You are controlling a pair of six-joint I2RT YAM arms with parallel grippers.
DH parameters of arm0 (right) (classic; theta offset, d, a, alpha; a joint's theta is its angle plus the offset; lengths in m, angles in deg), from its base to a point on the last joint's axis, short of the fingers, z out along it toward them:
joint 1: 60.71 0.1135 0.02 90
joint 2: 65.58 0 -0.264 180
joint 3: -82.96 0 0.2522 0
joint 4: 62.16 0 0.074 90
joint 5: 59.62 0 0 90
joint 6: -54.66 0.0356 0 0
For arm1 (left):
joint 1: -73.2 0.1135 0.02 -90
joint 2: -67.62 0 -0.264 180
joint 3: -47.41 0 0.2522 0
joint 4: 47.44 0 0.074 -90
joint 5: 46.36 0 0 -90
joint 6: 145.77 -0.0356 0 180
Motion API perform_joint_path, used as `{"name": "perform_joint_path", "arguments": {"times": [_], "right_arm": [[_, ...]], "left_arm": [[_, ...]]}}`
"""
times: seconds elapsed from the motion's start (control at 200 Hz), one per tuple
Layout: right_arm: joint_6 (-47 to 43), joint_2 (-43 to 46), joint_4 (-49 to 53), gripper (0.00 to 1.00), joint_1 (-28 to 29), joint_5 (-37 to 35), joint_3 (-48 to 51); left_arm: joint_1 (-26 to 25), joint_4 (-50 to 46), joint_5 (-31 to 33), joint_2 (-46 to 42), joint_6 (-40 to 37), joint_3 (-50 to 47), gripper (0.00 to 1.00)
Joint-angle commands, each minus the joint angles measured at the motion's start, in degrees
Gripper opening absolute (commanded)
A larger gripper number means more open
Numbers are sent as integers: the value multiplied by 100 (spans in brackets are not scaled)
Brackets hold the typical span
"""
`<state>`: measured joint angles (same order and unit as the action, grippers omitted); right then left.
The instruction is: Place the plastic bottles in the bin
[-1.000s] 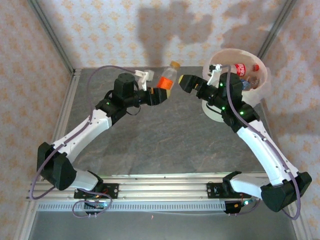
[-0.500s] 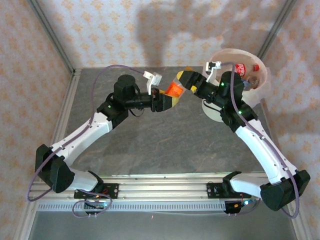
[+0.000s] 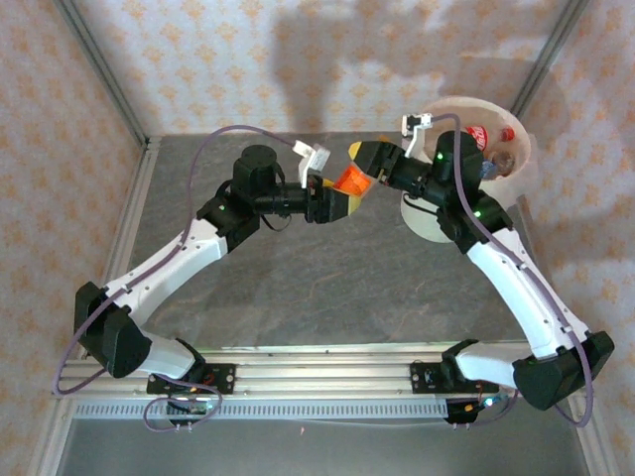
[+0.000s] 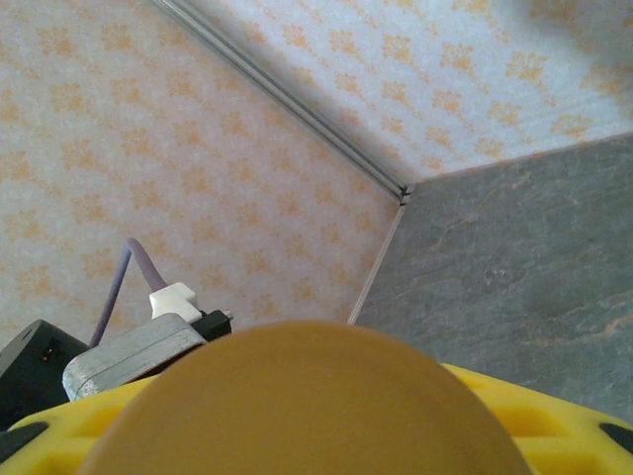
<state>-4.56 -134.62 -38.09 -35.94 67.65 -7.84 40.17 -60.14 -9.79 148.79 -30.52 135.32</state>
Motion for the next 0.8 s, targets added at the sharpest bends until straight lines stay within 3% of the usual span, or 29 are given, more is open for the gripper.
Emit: {"name": "perform_joint_path", "arguments": {"times": [0.0, 0.085, 0.205, 0.4, 0.49, 0.595, 0.691, 0.796], "right_arm": [[-520, 86, 247, 42, -36, -594, -244], [-846, 88, 628, 40, -67, -1160, -469], [-1629, 390, 1638, 40, -565, -2786, -1088], [-1658, 155, 1623, 38, -2276, -3229, -1279], [-2097, -98, 1451, 40, -2472, -4126, -1409], [-3271, -514, 1349, 42, -2560, -5017, -1756], [-4651, -855, 1209, 42, -2574, -4916, -1653], [-6384, -751, 335, 45, -2628, -3830, -639]], "left_arm": [[-46, -101, -12, -22, -188, 301, 74], [-41, -245, 255, -60, -206, 326, 99], [-37, -518, 815, -201, -350, 250, 100], [-28, -987, 1136, -150, -547, 309, 100], [-32, -1157, 1254, -93, -539, 363, 100], [-27, -1264, 1608, -99, -528, 300, 100], [-10, -1414, 2293, -122, -464, 241, 100], [-2, -1795, 3716, -123, -293, 274, 100]]}}
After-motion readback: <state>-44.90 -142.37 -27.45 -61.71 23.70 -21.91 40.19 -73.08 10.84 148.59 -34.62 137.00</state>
